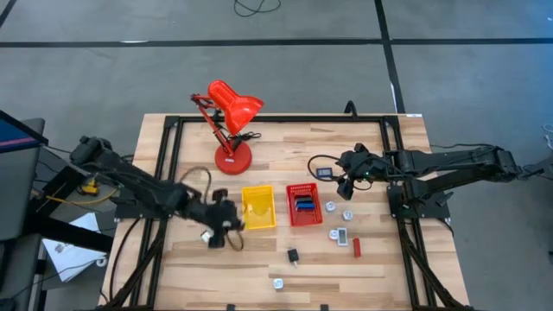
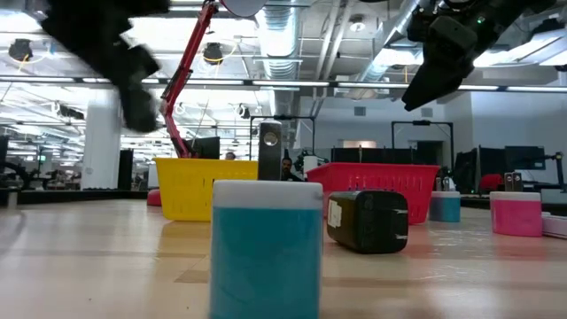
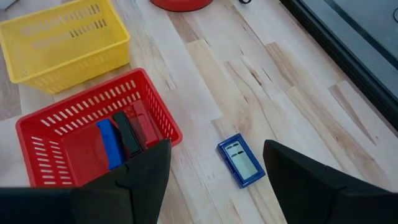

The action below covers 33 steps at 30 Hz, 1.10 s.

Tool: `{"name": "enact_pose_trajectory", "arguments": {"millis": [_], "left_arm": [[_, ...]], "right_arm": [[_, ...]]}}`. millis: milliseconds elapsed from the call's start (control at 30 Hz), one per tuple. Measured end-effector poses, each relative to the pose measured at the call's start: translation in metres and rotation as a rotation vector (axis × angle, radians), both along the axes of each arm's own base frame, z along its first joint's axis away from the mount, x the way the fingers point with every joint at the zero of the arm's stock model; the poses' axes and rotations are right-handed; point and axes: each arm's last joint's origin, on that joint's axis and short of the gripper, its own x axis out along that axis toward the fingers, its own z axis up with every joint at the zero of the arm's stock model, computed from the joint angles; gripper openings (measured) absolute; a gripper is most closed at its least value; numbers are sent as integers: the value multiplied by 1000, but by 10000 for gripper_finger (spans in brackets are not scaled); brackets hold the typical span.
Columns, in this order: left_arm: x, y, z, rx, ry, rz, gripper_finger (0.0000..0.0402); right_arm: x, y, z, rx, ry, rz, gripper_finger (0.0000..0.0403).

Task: Pick & Place Office items
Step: Put the left black charger adapter into the yellow bin

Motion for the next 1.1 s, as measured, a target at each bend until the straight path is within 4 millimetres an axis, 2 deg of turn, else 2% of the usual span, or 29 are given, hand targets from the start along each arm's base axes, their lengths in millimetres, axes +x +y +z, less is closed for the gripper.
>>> {"name": "enact_pose_trajectory", "arguments": {"millis": [100,233,333,633,867,1100], "left_arm": [[7,17,11,41,-82,-15,150],[22,29,10,93,-143,-91,147],[29,39,-1,126,-84,-105,151],[48,74,-37,150,71,14,153],[52,75,-53,174,142,-21,154],[52,75,-58,175,168,-21,154]], "right_arm": [[0,0,0,0,0,0,249],[0,0,0,0,3,0,249],[-1,0,0,0,8,0,249],[-1,0,-1,0,16,0,249],[-1,0,-1,0,17,0,249],[-1,0,-1,0,17,0,249]]}}
